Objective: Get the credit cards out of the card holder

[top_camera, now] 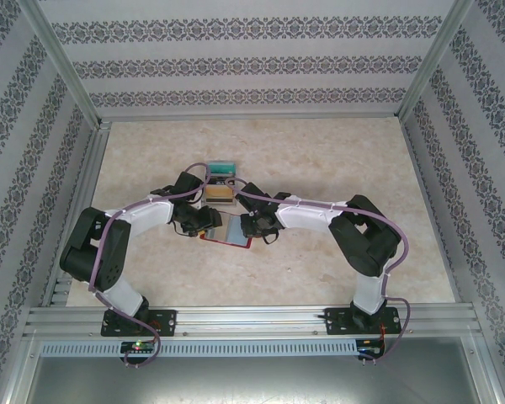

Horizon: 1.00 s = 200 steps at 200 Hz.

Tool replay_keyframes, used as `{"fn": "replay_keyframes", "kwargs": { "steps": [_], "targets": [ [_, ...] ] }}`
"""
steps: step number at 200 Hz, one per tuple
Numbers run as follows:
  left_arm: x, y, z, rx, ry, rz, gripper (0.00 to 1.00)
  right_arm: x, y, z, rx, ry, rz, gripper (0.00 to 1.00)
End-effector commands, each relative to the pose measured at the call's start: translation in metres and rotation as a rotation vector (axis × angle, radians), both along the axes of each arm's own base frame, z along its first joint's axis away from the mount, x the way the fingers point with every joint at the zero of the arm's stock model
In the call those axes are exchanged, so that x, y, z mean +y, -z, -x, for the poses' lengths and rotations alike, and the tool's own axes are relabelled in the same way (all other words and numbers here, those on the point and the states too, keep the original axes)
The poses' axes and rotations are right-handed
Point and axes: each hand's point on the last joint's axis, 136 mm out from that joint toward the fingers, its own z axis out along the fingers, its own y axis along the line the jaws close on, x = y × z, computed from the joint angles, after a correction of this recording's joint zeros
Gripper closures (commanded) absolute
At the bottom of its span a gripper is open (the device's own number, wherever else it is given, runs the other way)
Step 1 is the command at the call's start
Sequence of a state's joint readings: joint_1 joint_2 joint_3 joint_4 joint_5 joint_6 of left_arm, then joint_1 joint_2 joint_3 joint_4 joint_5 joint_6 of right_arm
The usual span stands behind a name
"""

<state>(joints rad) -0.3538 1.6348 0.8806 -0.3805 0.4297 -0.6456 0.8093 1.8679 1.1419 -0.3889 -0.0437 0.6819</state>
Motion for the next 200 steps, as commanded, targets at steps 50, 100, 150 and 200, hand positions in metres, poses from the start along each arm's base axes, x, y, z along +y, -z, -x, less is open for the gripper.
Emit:
{"fn": "replay_keyframes", "kwargs": {
  "steps": [50,100,150,200],
  "targets": [
    [-0.027,-0.007,-0.006,-0.041,0.076,0.087,0.5,0.003,0.011,0.004,0.029,-0.017,0.014,0.78],
    [-0.032,-0.015,-0.005,-0.056,0.095,0.118,0.26,0.004,0.013,0.005,0.035,-0.017,0.013,0.78],
    [-0.034,-0.014,-0.003,-0.049,0.099,0.135,0.0,0.005,0.014,0.006,0.039,-0.017,0.011,0.78],
    [-0.037,-0.022,-0.004,-0.064,0.103,0.158,0.0,0.0,0.007,0.002,0.018,0.008,-0.006,0.72]
  ]
}}
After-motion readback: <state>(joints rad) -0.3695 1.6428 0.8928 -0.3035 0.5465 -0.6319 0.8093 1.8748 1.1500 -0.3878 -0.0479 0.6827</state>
